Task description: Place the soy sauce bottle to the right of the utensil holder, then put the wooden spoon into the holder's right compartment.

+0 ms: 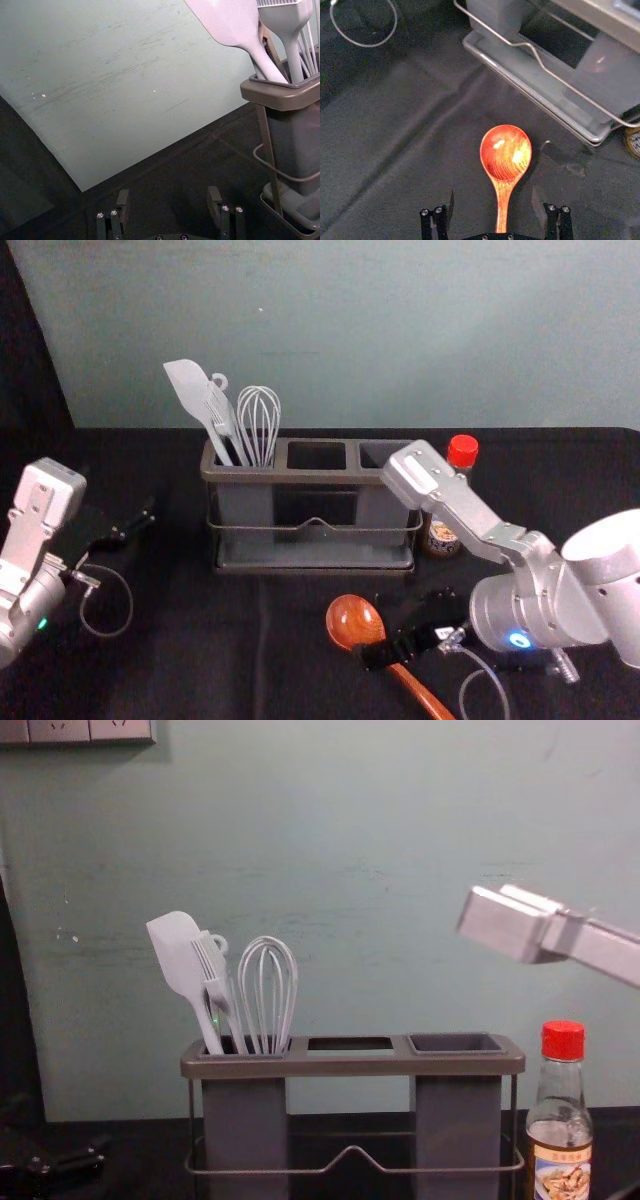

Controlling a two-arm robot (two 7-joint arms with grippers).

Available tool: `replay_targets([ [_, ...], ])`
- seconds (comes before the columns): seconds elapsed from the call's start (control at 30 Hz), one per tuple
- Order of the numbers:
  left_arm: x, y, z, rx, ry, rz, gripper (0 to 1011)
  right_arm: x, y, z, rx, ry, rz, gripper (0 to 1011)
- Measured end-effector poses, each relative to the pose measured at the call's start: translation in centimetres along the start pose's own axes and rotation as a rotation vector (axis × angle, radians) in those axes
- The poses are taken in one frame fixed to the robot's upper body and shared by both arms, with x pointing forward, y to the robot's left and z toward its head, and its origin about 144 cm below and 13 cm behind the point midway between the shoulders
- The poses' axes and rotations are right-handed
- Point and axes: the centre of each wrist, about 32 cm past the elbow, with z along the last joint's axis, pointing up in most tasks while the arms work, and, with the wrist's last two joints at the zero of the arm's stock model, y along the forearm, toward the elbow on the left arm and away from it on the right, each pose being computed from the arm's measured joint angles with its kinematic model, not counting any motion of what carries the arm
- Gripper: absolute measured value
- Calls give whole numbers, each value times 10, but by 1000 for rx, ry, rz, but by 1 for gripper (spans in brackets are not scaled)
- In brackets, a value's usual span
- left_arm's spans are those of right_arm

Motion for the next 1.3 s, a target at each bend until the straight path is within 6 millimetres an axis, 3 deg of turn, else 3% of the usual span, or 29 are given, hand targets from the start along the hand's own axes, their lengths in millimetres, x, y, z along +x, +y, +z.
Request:
replay_targets([
  [0.8,0,0,0,0,0,0,1011,6,42,7,-71,2,10,1003],
  [1.3,0,0,0,0,0,0,1011,11,56,16,-64,-15,2,1003],
])
